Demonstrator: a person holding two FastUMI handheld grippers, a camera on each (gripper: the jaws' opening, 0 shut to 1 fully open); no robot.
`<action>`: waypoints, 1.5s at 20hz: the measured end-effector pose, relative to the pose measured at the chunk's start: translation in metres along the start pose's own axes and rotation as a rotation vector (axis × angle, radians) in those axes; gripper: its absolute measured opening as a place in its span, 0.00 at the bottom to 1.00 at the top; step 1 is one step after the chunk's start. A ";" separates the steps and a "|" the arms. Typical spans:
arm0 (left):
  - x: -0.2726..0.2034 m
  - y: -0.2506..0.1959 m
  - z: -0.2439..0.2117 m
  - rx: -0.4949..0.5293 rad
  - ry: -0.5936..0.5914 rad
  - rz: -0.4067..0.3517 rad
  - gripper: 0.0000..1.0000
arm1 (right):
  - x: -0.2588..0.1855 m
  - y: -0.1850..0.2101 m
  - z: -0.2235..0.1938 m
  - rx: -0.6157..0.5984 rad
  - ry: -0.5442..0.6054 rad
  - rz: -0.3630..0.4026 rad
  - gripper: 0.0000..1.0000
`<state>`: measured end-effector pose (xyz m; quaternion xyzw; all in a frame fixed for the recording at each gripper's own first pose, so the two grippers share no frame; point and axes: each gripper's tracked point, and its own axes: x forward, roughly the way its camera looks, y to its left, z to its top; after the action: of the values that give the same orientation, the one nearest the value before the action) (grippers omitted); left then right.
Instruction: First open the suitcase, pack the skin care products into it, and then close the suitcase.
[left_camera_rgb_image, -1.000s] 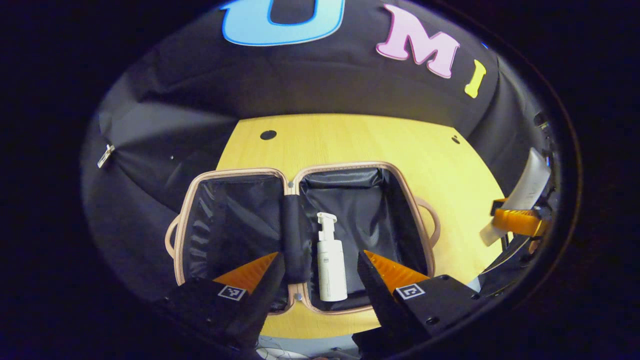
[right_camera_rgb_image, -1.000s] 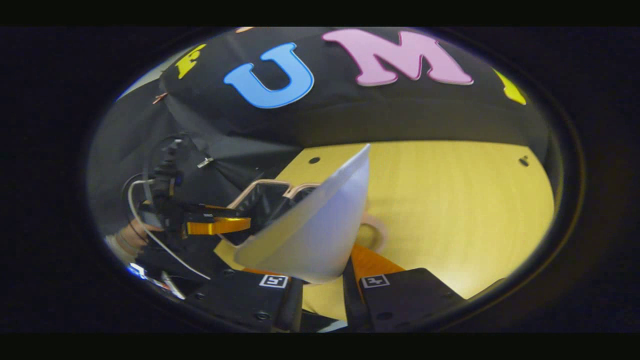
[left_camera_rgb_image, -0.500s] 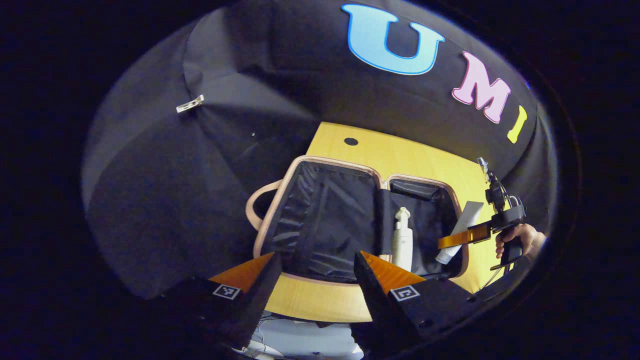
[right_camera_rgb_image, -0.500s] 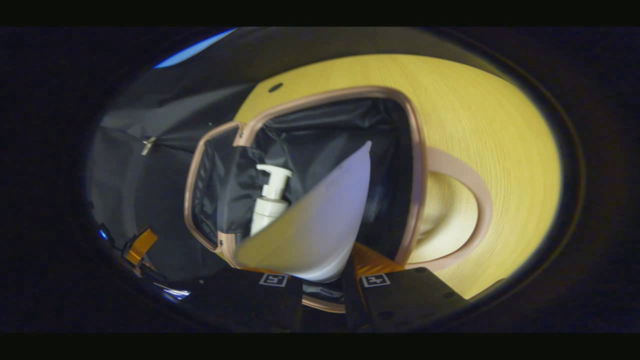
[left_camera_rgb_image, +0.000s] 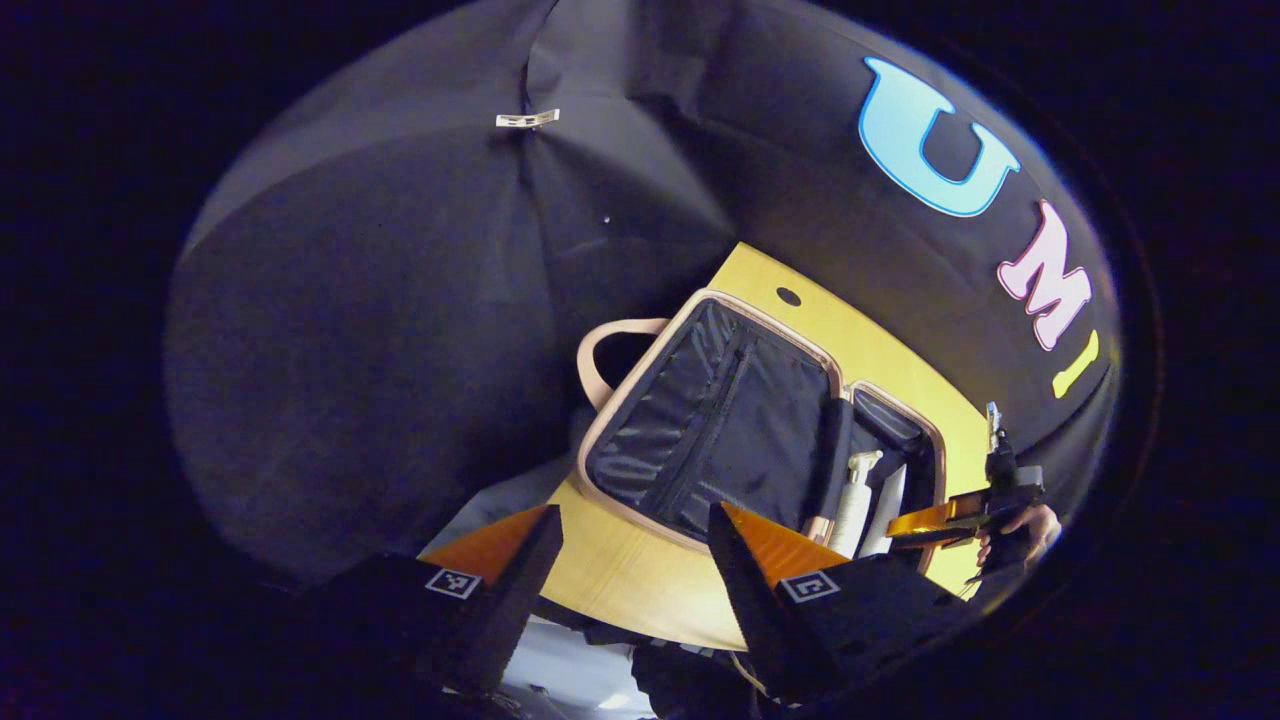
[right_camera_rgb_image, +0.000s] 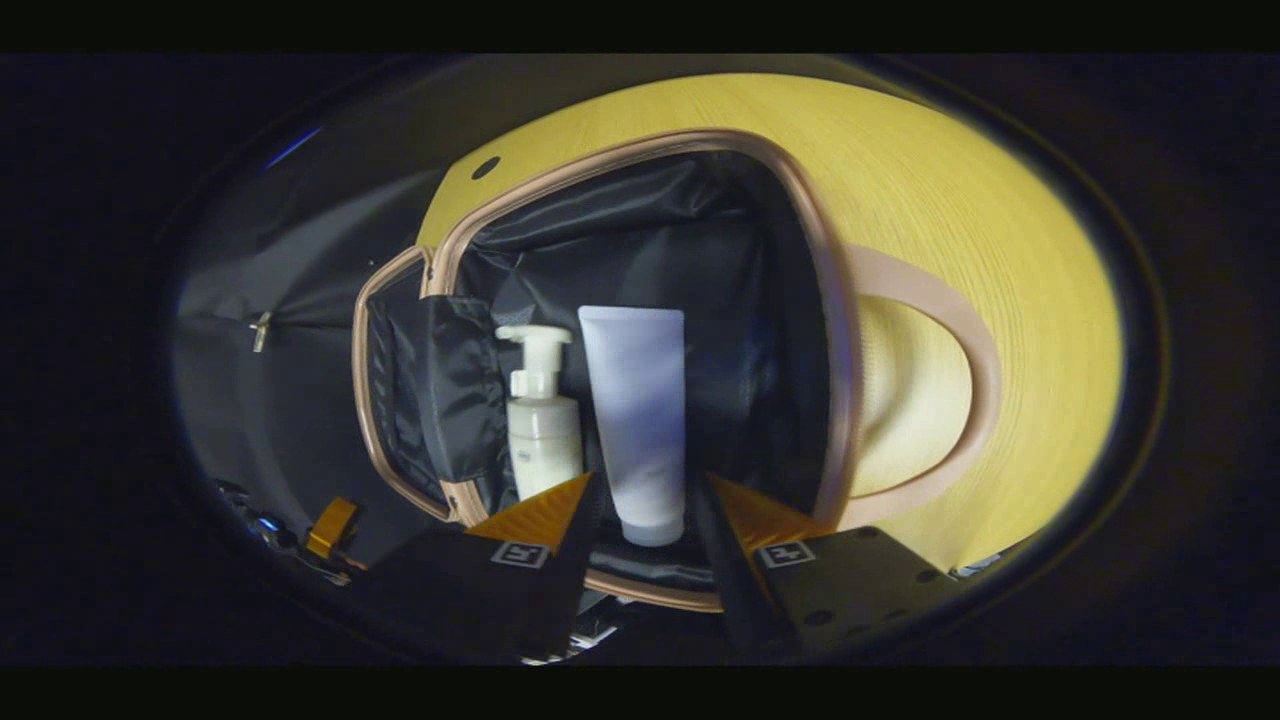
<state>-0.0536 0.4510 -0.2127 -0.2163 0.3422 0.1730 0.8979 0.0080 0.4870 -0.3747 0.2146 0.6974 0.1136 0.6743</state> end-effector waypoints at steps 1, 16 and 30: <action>0.007 0.000 0.004 0.004 0.000 0.003 0.93 | -0.008 0.001 -0.004 -0.011 -0.005 0.011 0.63; 0.147 0.052 0.113 -0.192 0.117 0.074 0.93 | -0.117 -0.068 0.001 -0.054 -0.302 0.207 0.72; 0.218 0.048 0.076 -0.030 0.281 0.127 0.25 | -0.129 -0.120 -0.024 0.067 -0.324 0.173 0.72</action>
<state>0.1194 0.5652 -0.3247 -0.2299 0.4750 0.2024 0.8250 -0.0335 0.3256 -0.3121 0.3113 0.5622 0.1119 0.7580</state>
